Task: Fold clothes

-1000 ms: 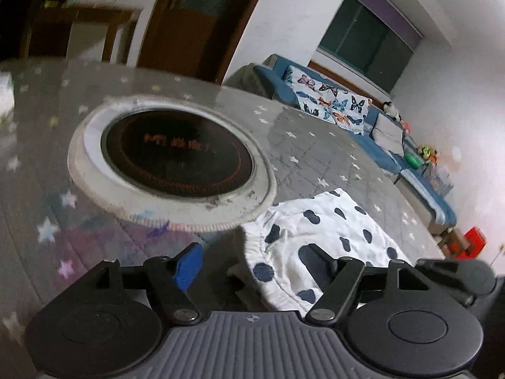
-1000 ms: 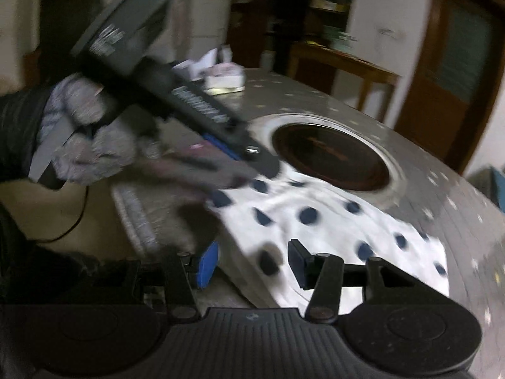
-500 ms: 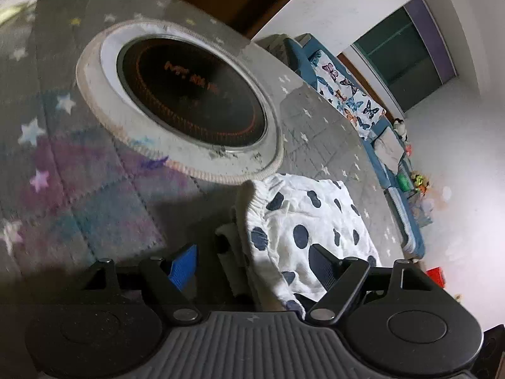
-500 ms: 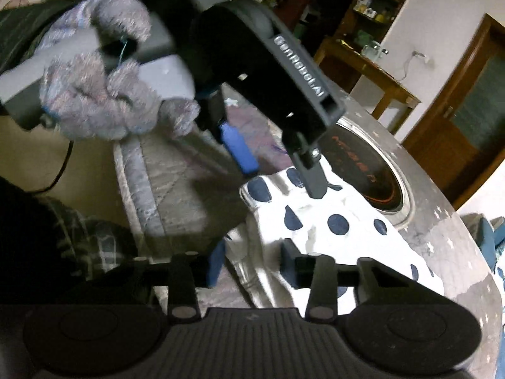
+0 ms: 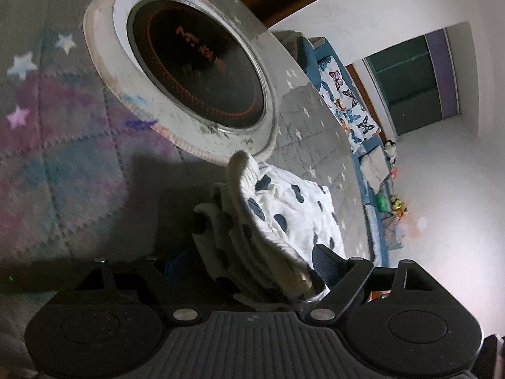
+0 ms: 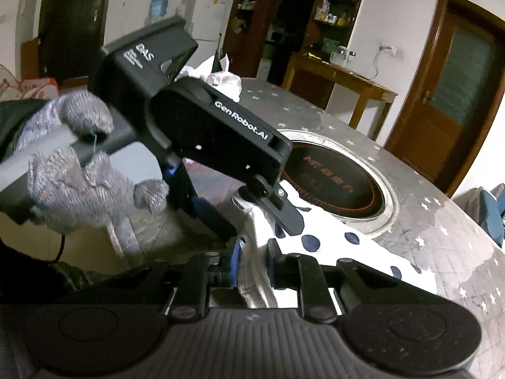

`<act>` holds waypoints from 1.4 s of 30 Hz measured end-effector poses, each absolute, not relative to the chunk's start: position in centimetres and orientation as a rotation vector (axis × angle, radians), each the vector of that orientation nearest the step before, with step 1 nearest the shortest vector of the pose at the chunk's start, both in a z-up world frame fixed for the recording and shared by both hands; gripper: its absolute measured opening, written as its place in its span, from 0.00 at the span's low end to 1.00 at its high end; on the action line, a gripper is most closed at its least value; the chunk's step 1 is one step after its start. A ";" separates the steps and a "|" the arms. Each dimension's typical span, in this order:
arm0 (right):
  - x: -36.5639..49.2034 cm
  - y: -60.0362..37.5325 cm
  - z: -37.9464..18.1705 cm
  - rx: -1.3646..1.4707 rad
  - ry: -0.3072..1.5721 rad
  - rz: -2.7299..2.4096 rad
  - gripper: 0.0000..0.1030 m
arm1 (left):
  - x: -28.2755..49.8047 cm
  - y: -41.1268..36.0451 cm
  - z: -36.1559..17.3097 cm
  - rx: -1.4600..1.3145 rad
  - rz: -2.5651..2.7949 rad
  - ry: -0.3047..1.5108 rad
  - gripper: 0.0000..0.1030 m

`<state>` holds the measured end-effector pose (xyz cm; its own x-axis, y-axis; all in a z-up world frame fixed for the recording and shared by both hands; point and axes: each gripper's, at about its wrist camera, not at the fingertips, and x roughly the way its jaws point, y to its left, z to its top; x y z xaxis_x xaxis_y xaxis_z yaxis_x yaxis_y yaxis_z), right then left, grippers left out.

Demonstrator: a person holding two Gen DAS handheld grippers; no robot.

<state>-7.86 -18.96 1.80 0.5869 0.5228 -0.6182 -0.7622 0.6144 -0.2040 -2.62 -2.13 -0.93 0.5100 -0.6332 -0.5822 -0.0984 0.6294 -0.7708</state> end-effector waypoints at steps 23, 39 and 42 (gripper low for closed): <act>-4.9 -24.6 2.8 -0.236 0.614 0.687 0.22 | -2.0 -4.2 -1.1 -0.677 -0.341 0.956 0.27; 2.6 -27.9 -1.8 -0.115 0.715 0.485 0.23 | -2.0 -5.5 -0.2 -0.560 -0.339 0.926 0.27; 3.3 -28.7 -1.9 -0.102 0.724 0.448 0.23 | -1.7 -5.6 -0.2 -0.553 -0.342 0.926 0.27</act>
<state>3.25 -28.75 -1.94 0.6590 0.3609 -0.6599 -0.4301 0.9006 0.0630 -1.71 -5.55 -0.22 0.5625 -0.5036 -0.6558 0.0435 0.8100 -0.5847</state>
